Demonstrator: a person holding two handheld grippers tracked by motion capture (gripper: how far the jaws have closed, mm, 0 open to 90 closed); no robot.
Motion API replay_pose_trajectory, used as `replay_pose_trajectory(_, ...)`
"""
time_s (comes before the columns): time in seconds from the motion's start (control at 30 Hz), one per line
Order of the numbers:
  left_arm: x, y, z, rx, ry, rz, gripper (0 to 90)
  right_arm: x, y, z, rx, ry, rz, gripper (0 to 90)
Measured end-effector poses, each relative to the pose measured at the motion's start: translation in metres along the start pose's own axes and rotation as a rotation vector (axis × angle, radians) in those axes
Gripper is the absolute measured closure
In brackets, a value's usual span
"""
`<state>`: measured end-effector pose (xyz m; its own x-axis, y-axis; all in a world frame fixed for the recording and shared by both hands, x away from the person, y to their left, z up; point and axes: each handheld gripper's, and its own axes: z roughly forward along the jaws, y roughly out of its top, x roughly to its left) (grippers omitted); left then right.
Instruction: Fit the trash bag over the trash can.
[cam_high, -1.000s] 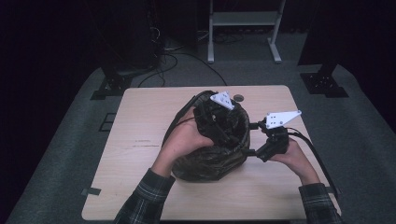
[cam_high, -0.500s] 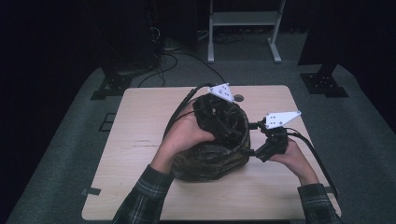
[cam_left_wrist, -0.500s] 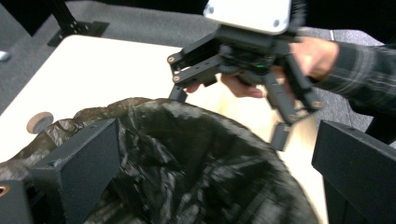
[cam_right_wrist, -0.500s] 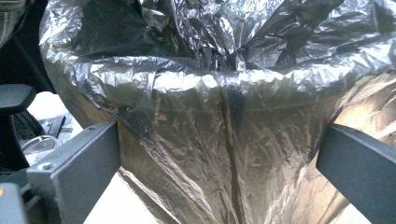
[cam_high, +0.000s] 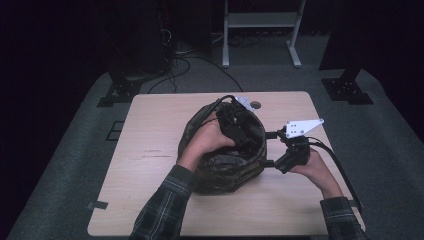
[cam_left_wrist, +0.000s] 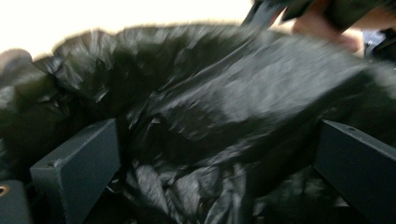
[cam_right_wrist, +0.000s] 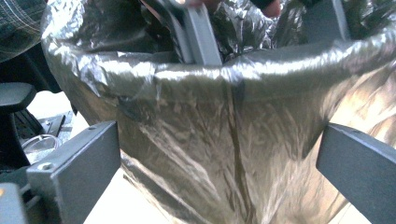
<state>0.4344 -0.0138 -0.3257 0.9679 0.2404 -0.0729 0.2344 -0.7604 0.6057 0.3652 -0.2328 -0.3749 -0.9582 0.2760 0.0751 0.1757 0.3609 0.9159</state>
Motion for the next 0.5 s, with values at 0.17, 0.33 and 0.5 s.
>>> replay_pose_trajectory(0.17,0.003,-0.004,0.010,0.089,0.027,0.007,0.0,-0.001,-0.003,-0.001,0.000,-0.003,0.002,0.0)
replay_pose_trajectory(0.33,-0.001,-0.003,0.006,0.082,0.029,0.017,0.0,-0.001,-0.004,0.000,0.001,-0.004,0.006,0.0)
replay_pose_trajectory(0.5,-0.014,0.000,-0.015,-0.012,0.014,0.033,0.0,0.000,-0.004,-0.003,0.003,-0.008,0.005,0.0)
